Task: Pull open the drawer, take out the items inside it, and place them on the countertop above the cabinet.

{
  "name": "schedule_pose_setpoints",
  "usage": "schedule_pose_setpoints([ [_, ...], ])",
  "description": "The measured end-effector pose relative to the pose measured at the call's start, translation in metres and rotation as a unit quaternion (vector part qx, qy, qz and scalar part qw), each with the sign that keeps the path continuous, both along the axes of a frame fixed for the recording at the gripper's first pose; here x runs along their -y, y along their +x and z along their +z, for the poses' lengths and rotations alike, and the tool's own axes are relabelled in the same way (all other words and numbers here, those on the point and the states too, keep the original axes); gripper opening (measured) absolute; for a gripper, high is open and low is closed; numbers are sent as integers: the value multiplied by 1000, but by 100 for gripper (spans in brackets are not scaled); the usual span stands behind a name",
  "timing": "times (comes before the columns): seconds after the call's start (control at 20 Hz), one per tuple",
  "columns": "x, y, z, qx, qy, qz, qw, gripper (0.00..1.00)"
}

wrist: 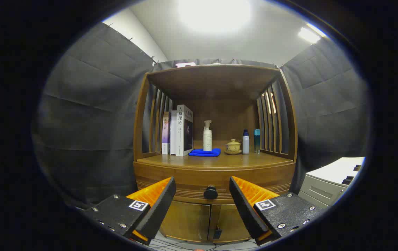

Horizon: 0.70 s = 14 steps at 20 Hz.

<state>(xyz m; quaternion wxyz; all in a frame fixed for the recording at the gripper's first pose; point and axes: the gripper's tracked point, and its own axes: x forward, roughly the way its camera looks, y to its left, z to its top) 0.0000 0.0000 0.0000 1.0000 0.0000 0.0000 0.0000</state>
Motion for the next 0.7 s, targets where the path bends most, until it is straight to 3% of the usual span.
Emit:
schedule_pose_setpoints([
  [0.7,14,-13,1,9,-24,-26,999,95],
])
